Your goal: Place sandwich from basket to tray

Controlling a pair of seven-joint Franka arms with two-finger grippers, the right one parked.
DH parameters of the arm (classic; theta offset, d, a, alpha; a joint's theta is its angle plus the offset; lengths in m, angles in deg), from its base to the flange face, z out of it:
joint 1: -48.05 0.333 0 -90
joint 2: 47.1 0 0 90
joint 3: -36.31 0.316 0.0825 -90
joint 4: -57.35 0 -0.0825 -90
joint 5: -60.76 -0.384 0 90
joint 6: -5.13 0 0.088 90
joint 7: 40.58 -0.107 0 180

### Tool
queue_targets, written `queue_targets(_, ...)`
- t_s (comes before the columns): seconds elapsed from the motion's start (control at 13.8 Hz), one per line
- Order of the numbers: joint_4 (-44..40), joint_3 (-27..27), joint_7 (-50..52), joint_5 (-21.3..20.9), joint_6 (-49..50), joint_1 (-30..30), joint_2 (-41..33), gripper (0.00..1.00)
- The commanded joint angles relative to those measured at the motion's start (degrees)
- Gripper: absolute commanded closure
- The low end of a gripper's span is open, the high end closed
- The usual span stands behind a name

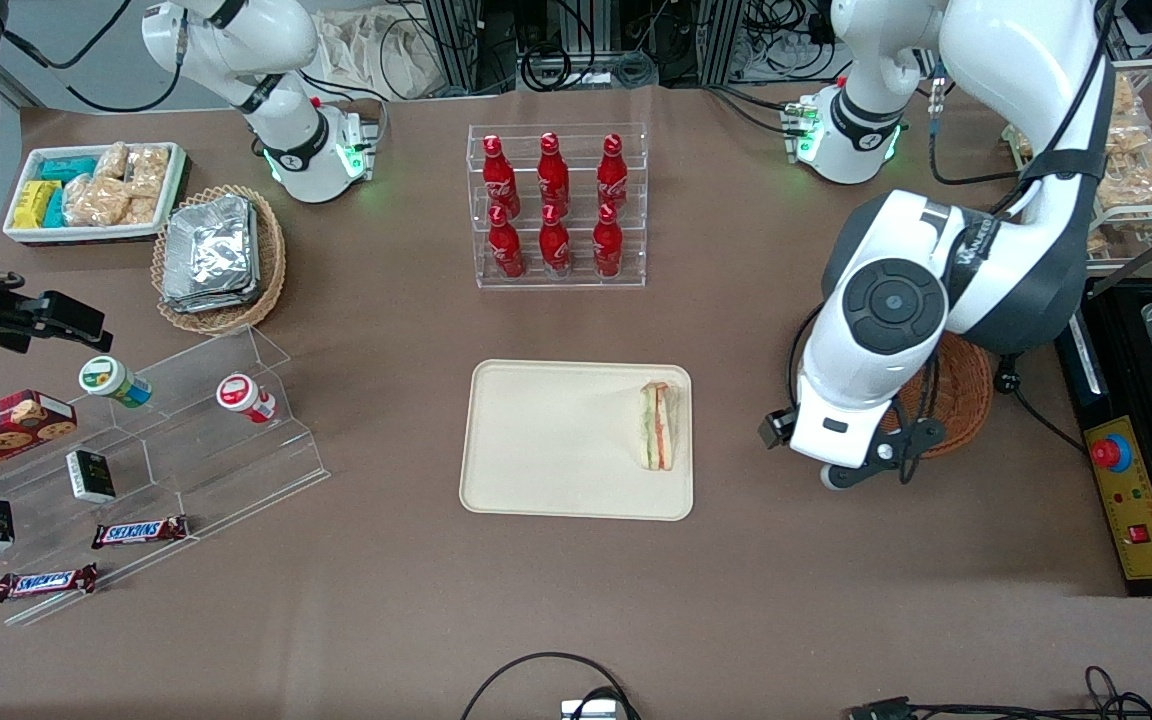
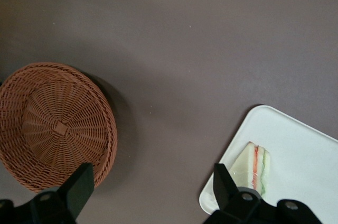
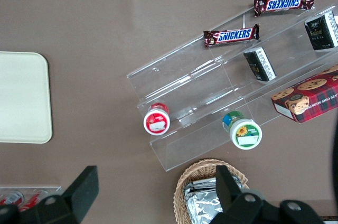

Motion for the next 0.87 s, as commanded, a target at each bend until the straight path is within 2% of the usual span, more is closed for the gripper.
queue_targets(0.0,1.19,-0.3,-2.87,-0.03,2.14,2.38,-3.1,0.0)
queue_targets(0.15,1.19,-0.3,-9.18,0.59,4.86,5.18,-5.11,0.0)
queue_targets(0.36,1.19,-0.39,-17.97,4.45,9.08,9.58,-8.19,0.0)
queue_targets(0.65,1.54,-0.13,-25.71,6.21,11.46,12.93,-11.18,0.0)
queue_targets(0.8,3.55,4.94,-32.21,8.3,11.99,12.15,-14.69,0.0)
